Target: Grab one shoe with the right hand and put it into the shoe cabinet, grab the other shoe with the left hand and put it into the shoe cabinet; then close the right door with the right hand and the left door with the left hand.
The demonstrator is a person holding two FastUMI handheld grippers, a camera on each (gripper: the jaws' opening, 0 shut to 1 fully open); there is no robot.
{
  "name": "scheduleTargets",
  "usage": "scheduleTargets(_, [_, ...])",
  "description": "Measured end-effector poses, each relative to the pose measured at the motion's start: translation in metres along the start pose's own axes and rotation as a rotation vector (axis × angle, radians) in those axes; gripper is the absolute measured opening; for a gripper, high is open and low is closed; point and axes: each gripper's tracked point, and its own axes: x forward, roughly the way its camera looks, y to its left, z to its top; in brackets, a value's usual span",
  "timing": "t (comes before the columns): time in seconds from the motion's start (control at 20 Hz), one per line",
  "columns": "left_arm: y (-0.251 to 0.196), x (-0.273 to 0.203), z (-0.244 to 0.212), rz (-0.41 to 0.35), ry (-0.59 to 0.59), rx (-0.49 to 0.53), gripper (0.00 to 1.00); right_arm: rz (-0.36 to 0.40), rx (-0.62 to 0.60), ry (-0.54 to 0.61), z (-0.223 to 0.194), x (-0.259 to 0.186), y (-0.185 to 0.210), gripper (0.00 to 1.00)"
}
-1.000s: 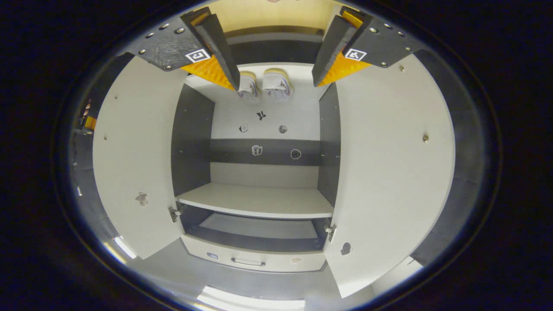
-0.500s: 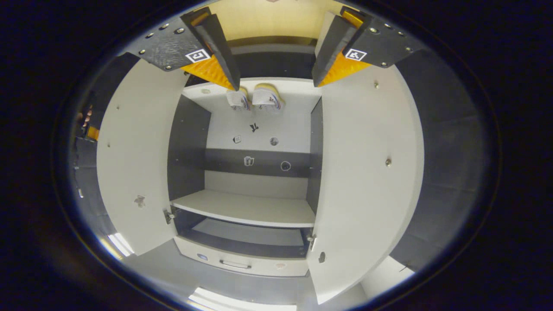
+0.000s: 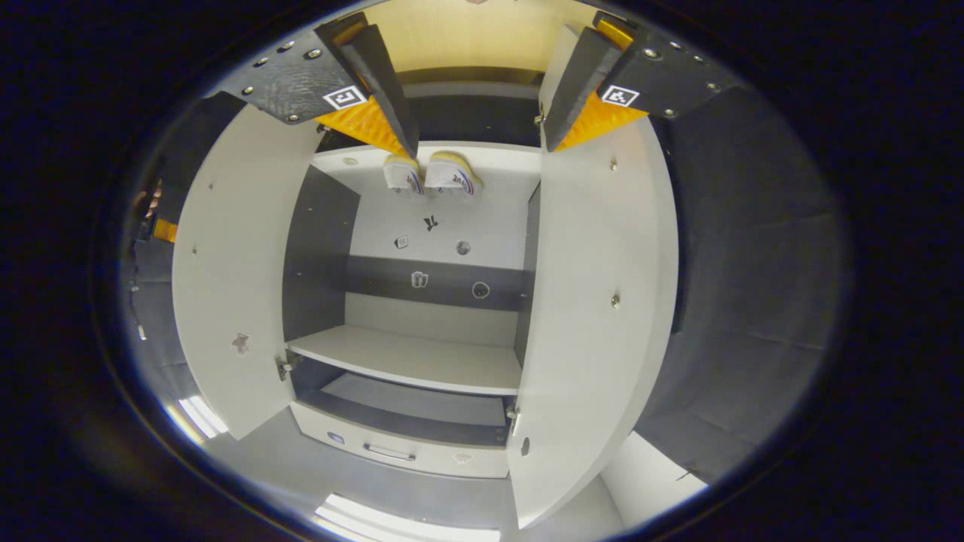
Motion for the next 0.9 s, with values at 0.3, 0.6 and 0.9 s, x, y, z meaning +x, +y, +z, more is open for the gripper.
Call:
scheduleTargets(0.3, [0.002, -0.005, -0.002, 0.025, 0.013, -0.003, 0.97, 0.082, 0.016, 0.02, -0.004, 0.001, 0.029, 0.92])
scheduleTargets(0.6, [0.008, -0.015, 0.007, 0.066, -0.011, -0.018, 0.97, 0.167, 0.004, 0.029, -0.006, 0.006, 0.063, 0.92])
scheduleTargets(0.9, [0.027, -0.028, 0.015, 0.138, -0.01, -0.012, 0.95, 0.194, -0.004, 0.039, -0.008, 0.018, 0.093, 0.92])
